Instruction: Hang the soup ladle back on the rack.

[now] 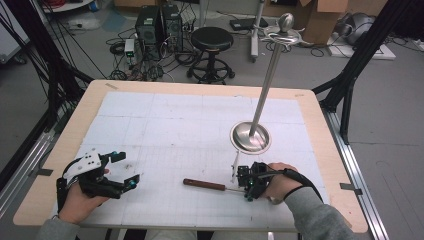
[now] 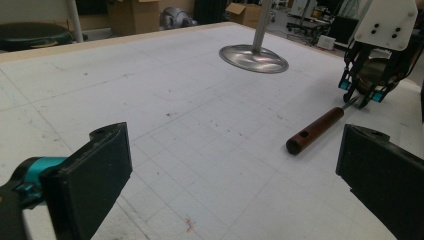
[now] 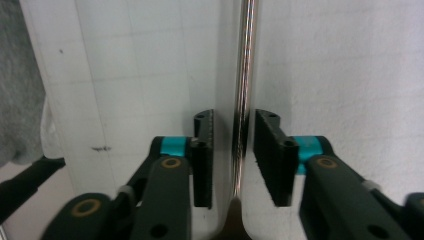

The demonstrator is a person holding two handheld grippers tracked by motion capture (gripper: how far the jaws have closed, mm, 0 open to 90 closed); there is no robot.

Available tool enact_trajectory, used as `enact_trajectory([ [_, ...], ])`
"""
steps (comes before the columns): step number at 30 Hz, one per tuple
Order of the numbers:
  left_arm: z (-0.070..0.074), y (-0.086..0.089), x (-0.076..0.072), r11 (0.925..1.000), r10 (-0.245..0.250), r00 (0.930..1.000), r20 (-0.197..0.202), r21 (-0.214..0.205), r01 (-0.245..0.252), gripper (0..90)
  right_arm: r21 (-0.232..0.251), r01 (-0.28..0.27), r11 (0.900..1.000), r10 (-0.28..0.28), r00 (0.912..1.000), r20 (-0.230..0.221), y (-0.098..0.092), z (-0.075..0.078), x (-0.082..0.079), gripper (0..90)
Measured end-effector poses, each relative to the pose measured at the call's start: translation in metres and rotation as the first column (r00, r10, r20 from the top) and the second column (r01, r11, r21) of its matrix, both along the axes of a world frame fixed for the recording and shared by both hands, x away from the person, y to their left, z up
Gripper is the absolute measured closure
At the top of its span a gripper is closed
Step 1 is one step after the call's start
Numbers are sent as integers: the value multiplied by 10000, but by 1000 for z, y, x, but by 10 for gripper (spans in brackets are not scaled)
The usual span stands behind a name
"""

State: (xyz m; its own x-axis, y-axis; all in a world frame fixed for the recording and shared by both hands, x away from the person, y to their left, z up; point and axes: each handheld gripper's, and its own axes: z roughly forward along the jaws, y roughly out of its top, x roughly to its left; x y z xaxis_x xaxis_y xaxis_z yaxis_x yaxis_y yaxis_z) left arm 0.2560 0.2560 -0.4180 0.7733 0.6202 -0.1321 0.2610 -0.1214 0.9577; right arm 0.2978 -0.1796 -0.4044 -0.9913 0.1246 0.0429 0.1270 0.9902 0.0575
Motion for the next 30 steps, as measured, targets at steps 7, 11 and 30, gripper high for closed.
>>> enact_trajectory([
  [7,0,0,0,10000,33,10000,37,60,-33,20,-23,159,9999,-158,9997,174,-3,0,-1,836],
  [11,-1,-1,0,9997,88,10000,38,227,-88,19,481,364,9982,-379,9988,306,-10,-1,-2,847],
  [30,0,-1,0,9996,156,9998,85,230,-158,20,2621,1361,9554,-1516,9876,399,-41,10,-8,851],
])
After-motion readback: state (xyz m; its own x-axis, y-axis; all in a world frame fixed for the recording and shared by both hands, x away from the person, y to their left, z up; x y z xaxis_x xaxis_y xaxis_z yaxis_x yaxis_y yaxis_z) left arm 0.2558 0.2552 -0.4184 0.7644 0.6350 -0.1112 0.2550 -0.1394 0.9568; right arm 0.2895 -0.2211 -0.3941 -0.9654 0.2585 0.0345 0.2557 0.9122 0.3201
